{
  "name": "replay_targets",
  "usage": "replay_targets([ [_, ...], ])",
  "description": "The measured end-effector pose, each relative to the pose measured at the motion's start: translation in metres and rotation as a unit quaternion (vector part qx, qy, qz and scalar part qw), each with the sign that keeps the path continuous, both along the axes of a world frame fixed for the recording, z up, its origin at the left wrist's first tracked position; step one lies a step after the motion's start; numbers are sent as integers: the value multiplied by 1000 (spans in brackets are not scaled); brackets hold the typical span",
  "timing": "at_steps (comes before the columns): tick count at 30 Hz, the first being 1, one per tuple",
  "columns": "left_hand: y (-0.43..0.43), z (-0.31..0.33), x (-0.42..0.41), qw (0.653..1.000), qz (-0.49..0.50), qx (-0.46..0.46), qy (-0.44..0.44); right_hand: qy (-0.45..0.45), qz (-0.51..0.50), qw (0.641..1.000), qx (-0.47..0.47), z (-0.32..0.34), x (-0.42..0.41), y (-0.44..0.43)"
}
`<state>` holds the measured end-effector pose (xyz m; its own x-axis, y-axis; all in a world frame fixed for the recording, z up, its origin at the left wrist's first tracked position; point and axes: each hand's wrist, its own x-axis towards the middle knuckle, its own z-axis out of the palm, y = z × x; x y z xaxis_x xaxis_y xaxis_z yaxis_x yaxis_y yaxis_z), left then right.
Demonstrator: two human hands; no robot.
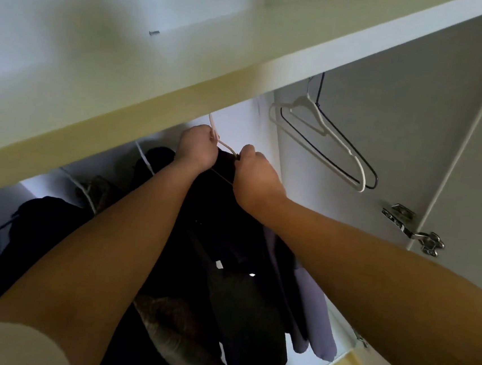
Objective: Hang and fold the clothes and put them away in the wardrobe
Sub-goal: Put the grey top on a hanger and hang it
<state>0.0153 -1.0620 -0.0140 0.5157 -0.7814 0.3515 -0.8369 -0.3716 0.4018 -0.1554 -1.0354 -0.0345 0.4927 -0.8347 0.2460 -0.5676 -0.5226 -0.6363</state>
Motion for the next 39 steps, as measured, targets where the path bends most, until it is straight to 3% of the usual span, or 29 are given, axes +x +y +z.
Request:
replay_targets([
  [14,33,15,-25,1000,-8,20,-2,85,-26,994,-68,-8,-5,-1],
  [24,61,29,-86,984,65,81,-142,31,-62,996,-51,-10,-43,6],
  [29,71,36,-151,985,-58,65,-148,-133,-108,985,23,-5,-103,10],
  [32,78,35,-210,975,-154,38,-153,-201,-174,964,17,-12,-165,24],
  [35,93,25,-276,946,-272,-16,-175,-239,-279,930,17,-30,-237,48],
  [39,105,-1,-363,886,-434,15,-160,-281,-428,858,39,-62,-322,100],
])
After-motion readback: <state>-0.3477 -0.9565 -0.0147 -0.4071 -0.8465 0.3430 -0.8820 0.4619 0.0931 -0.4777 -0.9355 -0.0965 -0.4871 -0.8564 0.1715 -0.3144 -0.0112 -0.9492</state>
